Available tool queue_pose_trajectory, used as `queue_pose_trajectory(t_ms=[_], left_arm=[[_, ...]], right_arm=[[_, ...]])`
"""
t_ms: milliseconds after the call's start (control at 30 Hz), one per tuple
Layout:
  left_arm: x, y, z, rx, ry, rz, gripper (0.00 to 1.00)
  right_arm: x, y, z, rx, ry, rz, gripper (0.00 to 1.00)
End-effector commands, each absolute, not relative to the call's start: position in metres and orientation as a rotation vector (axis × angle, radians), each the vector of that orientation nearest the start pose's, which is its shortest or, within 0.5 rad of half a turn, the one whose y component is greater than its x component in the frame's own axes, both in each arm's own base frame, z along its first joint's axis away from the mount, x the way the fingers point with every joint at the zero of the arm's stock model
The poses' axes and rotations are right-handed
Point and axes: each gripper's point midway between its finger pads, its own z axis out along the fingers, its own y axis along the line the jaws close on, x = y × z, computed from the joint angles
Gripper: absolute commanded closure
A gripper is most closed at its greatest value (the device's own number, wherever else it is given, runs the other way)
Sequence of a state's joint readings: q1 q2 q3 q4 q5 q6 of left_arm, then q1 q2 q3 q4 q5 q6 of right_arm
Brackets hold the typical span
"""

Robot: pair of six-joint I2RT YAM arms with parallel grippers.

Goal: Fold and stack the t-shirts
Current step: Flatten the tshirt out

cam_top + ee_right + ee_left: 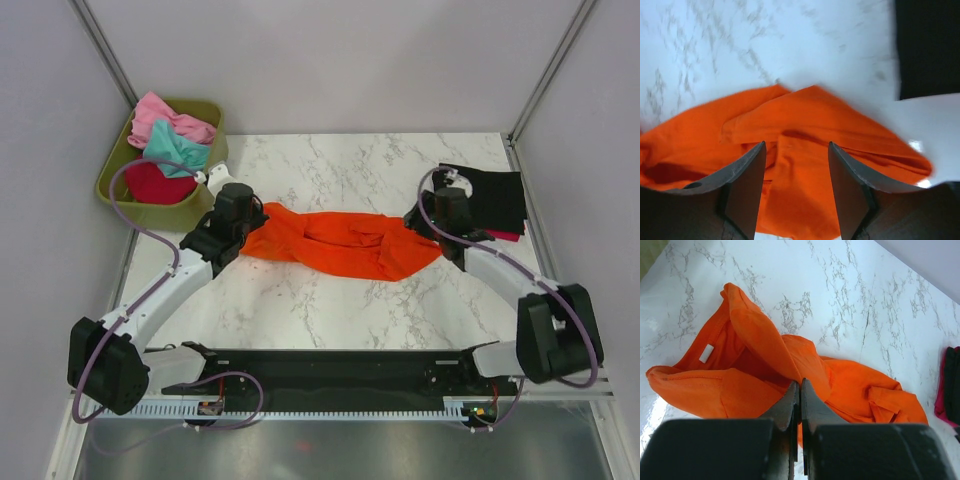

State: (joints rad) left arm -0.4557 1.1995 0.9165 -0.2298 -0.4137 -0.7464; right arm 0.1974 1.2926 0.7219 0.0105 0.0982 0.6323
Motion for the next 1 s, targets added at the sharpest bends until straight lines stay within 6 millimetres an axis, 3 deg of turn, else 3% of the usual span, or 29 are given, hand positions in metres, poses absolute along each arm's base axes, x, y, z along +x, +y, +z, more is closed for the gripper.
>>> queue_pose_trajectory(t_ms=[0, 67, 100, 200, 267, 467, 767, 800, 833, 967], left_arm=[[0.363, -0.126, 0.214, -0.530, 1.927, -0.330, 0.96], [0.363, -0.127, 0.213, -0.528, 1.930, -0.334, 0.96], [0.362, -0.126, 0.213, -0.527, 1.932, -0.332, 0.96], [0.363, -0.128, 0.210, -0.529, 1.938, -0.340, 0.96], [0.364, -0.131, 0.207, -0.527, 1.944, -0.353, 0.96], [0.366, -0.134, 0.199, -0.526, 1.967, -0.349, 0.96], [0.366, -0.135, 0.200, -0.528, 1.968, -0.359, 0.96], [0.366, -0.135, 0.201, -0.529, 1.965, -0.362, 0.96], [0.366, -0.135, 0.201, -0.530, 1.964, -0.363, 0.96], [0.366, -0.137, 0.200, -0.529, 1.968, -0.373, 0.97]], right_arm=[[0.386, 0.151, 0.115, 0.188, 2.200, 0.472, 0.40], [0.387, 0.178, 0.113, 0.070, 2.238, 0.419, 0.36], [0.387, 0.184, 0.096, 0.041, 2.279, 0.391, 0.36], [0.391, 0.208, 0.086, -0.060, 2.300, 0.350, 0.36], [0.394, 0.221, 0.090, -0.110, 2.291, 0.318, 0.37], [0.407, 0.237, 0.079, -0.213, 2.304, 0.176, 0.33], [0.421, 0.243, 0.053, -0.252, 2.346, 0.032, 0.34], [0.421, 0.244, 0.046, -0.260, 2.361, 0.022, 0.36], [0.425, 0.245, 0.050, -0.253, 2.354, 0.013, 0.44], [0.443, 0.226, 0.073, -0.152, 2.286, -0.111, 0.90]])
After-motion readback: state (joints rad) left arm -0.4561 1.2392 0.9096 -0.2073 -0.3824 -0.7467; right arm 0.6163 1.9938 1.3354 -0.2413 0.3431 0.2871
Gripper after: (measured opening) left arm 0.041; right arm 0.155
